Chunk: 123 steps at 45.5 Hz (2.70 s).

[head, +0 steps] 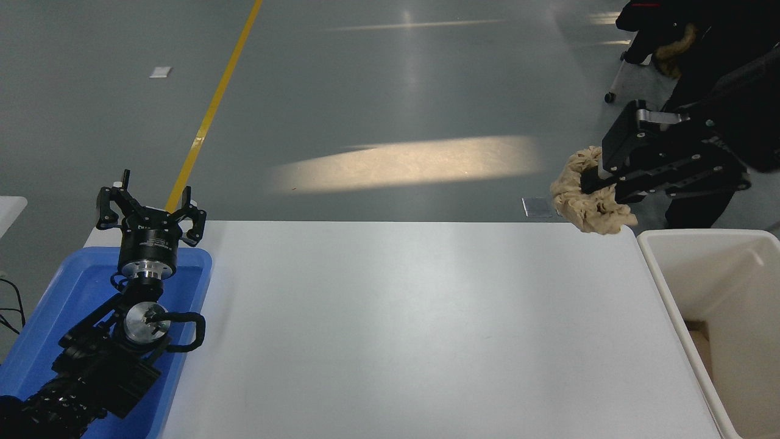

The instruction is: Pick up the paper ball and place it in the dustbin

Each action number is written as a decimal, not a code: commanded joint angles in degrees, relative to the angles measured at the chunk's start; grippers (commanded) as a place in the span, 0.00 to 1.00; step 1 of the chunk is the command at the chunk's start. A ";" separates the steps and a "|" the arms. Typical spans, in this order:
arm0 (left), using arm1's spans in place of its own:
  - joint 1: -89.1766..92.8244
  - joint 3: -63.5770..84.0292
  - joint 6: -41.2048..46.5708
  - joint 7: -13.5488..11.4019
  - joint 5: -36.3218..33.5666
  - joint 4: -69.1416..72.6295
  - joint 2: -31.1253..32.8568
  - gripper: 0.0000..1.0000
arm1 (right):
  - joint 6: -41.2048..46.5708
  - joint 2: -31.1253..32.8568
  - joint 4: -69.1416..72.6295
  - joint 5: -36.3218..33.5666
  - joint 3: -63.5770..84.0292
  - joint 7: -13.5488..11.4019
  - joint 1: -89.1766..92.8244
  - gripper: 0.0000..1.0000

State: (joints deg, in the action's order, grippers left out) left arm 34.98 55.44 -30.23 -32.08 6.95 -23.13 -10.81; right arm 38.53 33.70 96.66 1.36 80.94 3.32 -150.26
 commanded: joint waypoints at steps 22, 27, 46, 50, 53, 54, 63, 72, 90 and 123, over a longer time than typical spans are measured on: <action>0.00 -0.07 -0.09 0.00 -0.10 -0.07 0.00 0.99 | -36.24 3.74 -50.05 -13.03 -12.11 -1.39 77.38 0.00; 0.00 0.02 -0.09 0.00 -0.10 -0.07 0.00 0.99 | -37.74 0.59 -62.00 -17.17 -16.24 -1.74 89.77 0.00; 0.00 0.02 -0.09 0.00 -0.10 -0.07 0.00 0.99 | -37.30 -12.52 -96.04 -19.72 -34.89 -4.46 118.45 0.64; 0.00 0.02 -0.09 0.00 -0.10 0.01 0.00 0.99 | -37.65 -12.96 -96.22 -19.72 -35.24 -4.46 118.45 1.00; 0.00 0.02 -0.09 0.00 -0.10 0.01 0.00 0.99 | -37.74 -12.96 -96.48 -19.81 -35.32 -4.46 118.27 1.00; 0.00 0.02 -0.09 0.00 -0.10 0.01 0.00 0.99 | -37.74 -12.96 -96.57 -19.90 -35.41 -4.46 118.10 1.00; 0.00 0.02 -0.09 0.00 -0.10 -0.07 0.00 0.99 | -37.04 -12.96 -96.31 -19.99 -35.41 -4.29 116.60 1.00; 0.09 -0.07 -0.09 0.00 -0.18 -0.07 -0.09 0.99 | -35.98 -11.30 -89.20 -19.72 -35.24 -3.41 110.99 1.00; 0.09 -0.07 -0.09 0.09 -0.18 -0.07 -0.09 0.99 | -36.25 9.10 -24.70 -1.18 -19.53 -1.56 59.94 1.00; 0.00 -0.07 0.00 0.00 -0.01 -0.07 -0.09 0.99 | 6.47 -2.50 3.34 -2.40 -1.66 -1.65 -4.42 1.00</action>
State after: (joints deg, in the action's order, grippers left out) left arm 34.98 55.37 -30.31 -32.08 6.86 -23.12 -10.90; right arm 28.85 34.40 96.84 -0.06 78.10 1.68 -139.27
